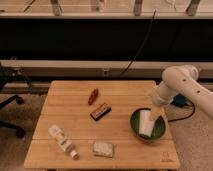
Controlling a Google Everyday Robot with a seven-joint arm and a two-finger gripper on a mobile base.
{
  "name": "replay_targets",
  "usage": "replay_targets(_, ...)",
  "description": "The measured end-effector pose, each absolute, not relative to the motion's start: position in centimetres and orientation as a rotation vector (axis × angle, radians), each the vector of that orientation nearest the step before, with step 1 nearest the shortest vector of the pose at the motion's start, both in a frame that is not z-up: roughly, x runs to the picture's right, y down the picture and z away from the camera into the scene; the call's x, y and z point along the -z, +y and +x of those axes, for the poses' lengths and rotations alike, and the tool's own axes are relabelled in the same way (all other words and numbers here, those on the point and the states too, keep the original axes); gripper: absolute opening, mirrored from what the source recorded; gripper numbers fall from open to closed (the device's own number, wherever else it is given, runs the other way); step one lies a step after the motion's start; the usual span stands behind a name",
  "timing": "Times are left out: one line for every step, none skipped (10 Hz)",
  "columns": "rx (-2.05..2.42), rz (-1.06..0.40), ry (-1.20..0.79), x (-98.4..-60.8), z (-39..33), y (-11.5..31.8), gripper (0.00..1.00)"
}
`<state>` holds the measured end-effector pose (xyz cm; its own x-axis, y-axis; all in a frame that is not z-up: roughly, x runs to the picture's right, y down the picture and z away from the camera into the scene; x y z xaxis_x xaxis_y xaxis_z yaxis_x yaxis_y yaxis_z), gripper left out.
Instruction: Place the ceramic cup in the ceramic bowl
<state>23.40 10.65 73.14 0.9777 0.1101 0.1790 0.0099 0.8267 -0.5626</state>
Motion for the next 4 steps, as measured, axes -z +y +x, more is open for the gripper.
replay_targets(-0.053, -0.586, -0.209, -72.8, 23.4, 10.3, 0.80)
replay_targets(-0.055, -0.573, -0.211, -72.2, 23.5, 9.7, 0.80)
replay_targets(-0.062, -0.555, -0.212, -71.7, 23.6, 9.2, 0.80)
replay_targets(-0.062, -0.559, -0.211, -71.6, 23.8, 9.1, 0.80)
